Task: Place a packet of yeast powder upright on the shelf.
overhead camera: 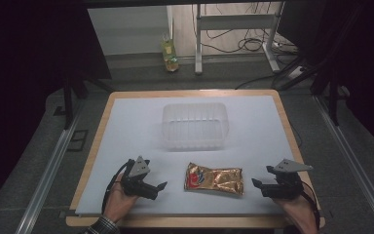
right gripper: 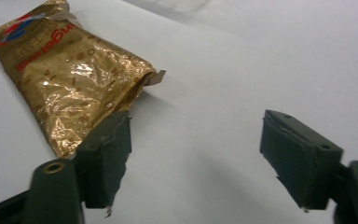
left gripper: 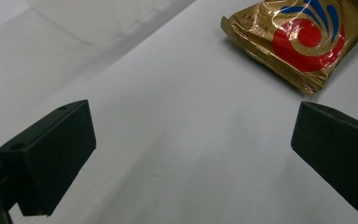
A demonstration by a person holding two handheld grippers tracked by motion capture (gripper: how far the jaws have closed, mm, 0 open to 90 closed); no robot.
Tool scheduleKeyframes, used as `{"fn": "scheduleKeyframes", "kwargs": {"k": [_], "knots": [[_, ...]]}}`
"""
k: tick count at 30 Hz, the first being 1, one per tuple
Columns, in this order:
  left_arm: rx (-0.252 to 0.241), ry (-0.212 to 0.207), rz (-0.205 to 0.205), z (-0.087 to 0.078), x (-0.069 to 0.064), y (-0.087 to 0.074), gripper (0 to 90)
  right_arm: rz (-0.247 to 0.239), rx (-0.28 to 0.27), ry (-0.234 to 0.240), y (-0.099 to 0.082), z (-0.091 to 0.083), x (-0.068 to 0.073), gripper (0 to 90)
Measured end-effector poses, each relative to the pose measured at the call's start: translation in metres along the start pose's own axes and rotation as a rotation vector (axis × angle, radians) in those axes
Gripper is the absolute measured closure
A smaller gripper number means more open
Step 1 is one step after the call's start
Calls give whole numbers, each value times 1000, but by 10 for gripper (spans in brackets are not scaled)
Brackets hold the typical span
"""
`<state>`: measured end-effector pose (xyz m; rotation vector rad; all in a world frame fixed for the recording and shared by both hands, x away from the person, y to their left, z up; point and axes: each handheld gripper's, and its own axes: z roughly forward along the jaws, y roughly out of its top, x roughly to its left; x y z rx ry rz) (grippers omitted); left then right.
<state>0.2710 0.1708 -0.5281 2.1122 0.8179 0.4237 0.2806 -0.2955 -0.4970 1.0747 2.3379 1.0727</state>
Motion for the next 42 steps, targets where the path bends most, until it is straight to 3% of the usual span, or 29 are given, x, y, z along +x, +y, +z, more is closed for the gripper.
{"fn": "scheduleKeyframes", "kwargs": {"k": [6, 21, 29, 34, 42], "knots": [[-14, -19, 2, 0, -1, 1, 0, 10, 9, -14, -2, 2, -2, 157], [8, -24, -5, -1, -5, 6, 20, -2, 6, -18, -4, 2, 0, 134], [8, -46, 6, 1, -9, 11, 46, -21, 15, -28, -6, 1, 0, 117], [2, -43, 34, 2, -15, 17, 116, -31, 22, -34, -7, 0, 2, 105], [-29, -81, 57, 5, -19, 26, 312, -22, 23, -42, -8, -1, 0, 104]]}}
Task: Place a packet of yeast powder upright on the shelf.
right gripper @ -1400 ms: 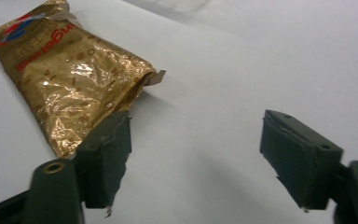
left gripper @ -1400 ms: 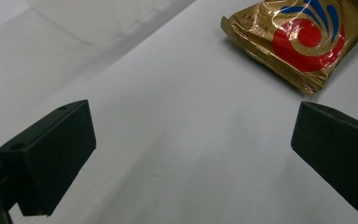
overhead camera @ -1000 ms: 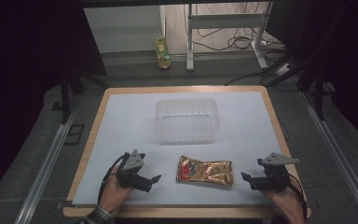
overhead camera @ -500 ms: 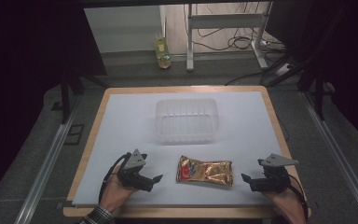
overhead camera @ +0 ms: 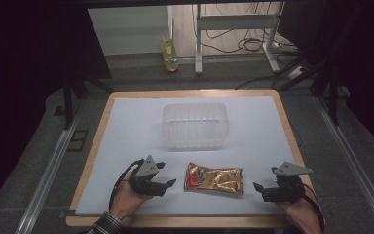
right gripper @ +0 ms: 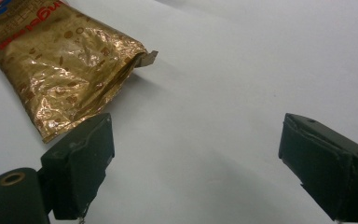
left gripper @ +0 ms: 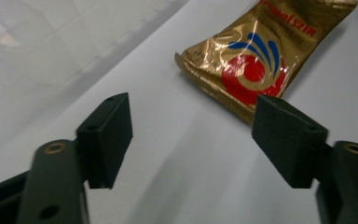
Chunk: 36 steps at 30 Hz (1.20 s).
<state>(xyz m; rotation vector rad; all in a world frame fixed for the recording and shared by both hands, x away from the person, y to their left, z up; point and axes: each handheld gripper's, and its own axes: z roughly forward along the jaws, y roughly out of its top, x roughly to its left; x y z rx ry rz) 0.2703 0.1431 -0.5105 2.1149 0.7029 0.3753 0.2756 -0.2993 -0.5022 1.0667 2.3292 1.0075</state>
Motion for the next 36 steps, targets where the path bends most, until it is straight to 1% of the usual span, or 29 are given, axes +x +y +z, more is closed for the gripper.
{"fn": "scheduleKeyframes", "kwargs": {"k": [3, 6, 8, 9, 10, 11, 12, 15, 18, 20, 21, 23, 31, 34, 36], "knots": [[-8, -26, 5, 4, -1, 4, 390, 6, 0, 1, 0, 1, 0, 104], [0, -48, 16, 10, -2, 7, 451, 32, -4, 9, 0, 1, 0, 105], [2, -55, 26, 13, -4, 9, 486, 38, -5, 6, 1, 1, 0, 105], [-1, -61, 29, 15, -6, 11, 498, 39, -6, 5, 1, 1, 0, 105], [-5, -66, 30, 16, -6, 12, 540, 49, -5, 5, 1, 0, 0, 106], [-10, -71, 31, 17, -7, 13, 540, 49, -5, 5, 1, 0, 0, 106], [-18, -77, 32, 18, -8, 15, 563, 54, -6, 8, 2, 0, 0, 106], [-26, -85, 32, 22, -11, 17, 648, 67, -3, 14, 2, 1, 0, 107], [-29, -98, 40, 27, -12, 20, 744, 78, 0, 21, 2, 2, 0, 109], [-31, -108, 46, 31, -13, 21, 835, 82, 3, 23, 3, 2, 0, 114], [-31, -108, 50, 33, -14, 22, 835, 82, 3, 23, 3, 2, 0, 114], [-28, -111, 57, 38, -16, 25, 894, 85, 8, 23, 3, 3, 1, 114], [-24, -134, 71, 58, -20, 31, 896, 80, 32, 9, 4, 4, 3, 80], [-16, -137, 82, 65, -22, 31, 896, 77, 42, 11, 3, 5, 3, 79], [0, -130, 93, 70, -23, 29, 896, 74, 46, 7, 3, 6, 3, 79]]}}
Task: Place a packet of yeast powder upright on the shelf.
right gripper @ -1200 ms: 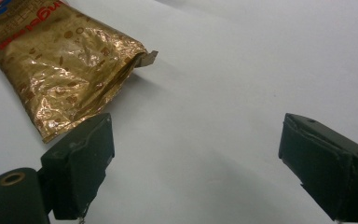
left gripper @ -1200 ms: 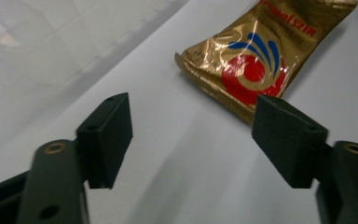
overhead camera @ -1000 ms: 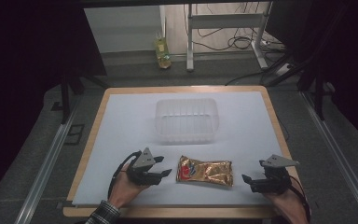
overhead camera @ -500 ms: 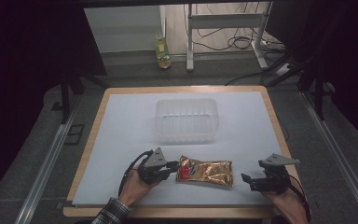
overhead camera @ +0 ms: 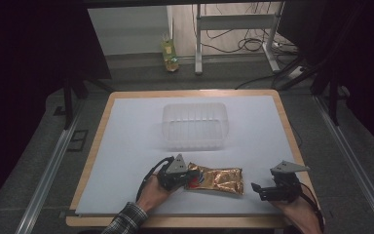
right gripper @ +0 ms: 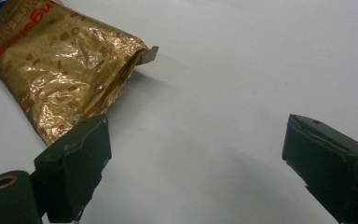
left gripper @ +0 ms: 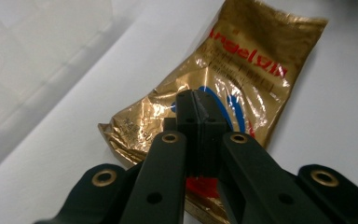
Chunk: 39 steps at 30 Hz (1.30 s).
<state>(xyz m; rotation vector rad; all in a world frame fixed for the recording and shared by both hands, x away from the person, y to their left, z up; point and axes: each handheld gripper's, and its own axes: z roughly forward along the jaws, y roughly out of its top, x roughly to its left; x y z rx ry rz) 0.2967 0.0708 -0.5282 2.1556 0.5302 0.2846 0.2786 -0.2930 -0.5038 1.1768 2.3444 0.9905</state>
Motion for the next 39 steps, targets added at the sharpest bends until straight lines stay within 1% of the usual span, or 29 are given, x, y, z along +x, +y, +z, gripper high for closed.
{"fn": "scheduleKeyframes", "kwargs": {"k": [2, 3, 4, 5, 7, 10, 14, 19, 24, 32, 34, 35, 36, 37, 38, 39], "knots": [[-3, 0, -8, 1, 0, -1, 896, -1, -1, -3, 0, -1, 0, 80], [2, 10, -1, 1, 0, -1, 896, -3, -2, -6, 0, -1, 0, 82], [8, 26, 16, 1, -1, -1, 897, -6, -5, -7, 0, -1, 0, 85], [12, 33, 27, 1, -2, -2, 897, -8, -7, -8, 0, -2, 0, 90], [10, 42, 27, 1, -4, -2, 897, -10, -9, -11, 1, -3, 0, 97], [14, 46, 30, 1, -4, -3, 898, -5, -15, 5, 1, -4, 1, 113], [22, 57, 37, -1, -4, -4, 898, -11, -13, 23, 2, -6, 2, 135], [26, 62, 35, -1, -4, -6, 899, 9, -19, 49, 3, -8, 2, 163], [27, 73, 32, -2, -4, -8, 899, 29, -13, 77, 4, -8, 3, 184], [35, 77, 25, -3, -4, -10, 899, 63, -15, 117, 6, -11, 4, 208], [47, 79, 25, -3, -3, -11, 899, 75, -15, 135, 8, -11, 4, 213], [78, 90, 35, -2, -3, -12, 899, 85, -19, 146, 8, -11, 4, 216], [116, 113, 67, 0, -4, -16, 899, 91, -18, 157, 9, -11, 4, 219], [97, 100, 46, 0, -3, -19, 899, 96, -20, 167, 9, -11, 5, 222], [91, 85, 20, -1, -1, -19, 899, 101, -19, 172, 10, -11, 5, 224], [96, 89, 28, 0, -2, -18, 899, 100, -19, 177, 11, -11, 6, 226]]}}
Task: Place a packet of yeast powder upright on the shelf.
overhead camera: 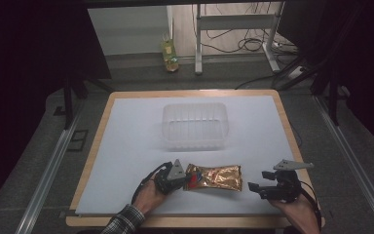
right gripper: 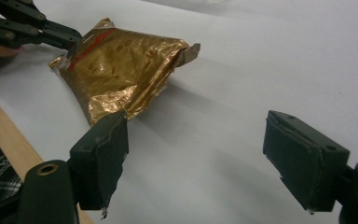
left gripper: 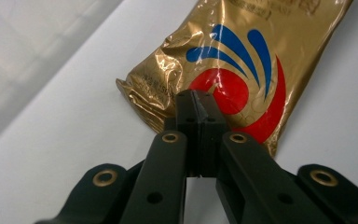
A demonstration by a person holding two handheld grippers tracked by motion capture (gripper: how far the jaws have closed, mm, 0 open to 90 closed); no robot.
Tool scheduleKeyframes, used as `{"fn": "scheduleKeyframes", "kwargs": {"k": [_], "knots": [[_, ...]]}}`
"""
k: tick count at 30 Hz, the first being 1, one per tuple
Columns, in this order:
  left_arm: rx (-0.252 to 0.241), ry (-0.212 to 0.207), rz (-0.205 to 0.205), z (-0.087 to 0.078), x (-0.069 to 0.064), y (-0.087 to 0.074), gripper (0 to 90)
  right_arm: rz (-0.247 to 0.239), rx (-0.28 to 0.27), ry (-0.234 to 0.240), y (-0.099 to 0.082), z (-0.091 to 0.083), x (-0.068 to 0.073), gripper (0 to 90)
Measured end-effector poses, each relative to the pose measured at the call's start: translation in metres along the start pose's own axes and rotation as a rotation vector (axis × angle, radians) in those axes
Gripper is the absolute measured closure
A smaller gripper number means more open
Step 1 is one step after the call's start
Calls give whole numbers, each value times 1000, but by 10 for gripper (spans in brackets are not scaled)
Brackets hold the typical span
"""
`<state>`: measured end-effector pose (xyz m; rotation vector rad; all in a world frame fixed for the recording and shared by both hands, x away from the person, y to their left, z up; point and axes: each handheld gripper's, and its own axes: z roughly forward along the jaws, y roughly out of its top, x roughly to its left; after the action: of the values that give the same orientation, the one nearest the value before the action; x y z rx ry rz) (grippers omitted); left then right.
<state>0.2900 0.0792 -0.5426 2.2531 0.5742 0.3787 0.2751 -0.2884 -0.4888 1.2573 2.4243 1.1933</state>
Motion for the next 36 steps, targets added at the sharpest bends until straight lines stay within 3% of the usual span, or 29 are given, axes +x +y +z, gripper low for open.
{"fn": "scheduleKeyframes", "kwargs": {"k": [7, 17, 29, 36], "knots": [[19, -6, -16, 1, 0, 2, 899, 18, 19, 31, 4, 4, 1, 244], [19, -7, -18, 2, -1, 2, 899, 65, 37, 111, 11, 18, 2, 260], [24, -8, -6, 1, 0, 2, 900, 226, 104, 265, 18, 49, 0, 296], [19, -14, -12, 1, 1, 2, 899, 305, 146, 361, 23, 66, 1, 390]]}}
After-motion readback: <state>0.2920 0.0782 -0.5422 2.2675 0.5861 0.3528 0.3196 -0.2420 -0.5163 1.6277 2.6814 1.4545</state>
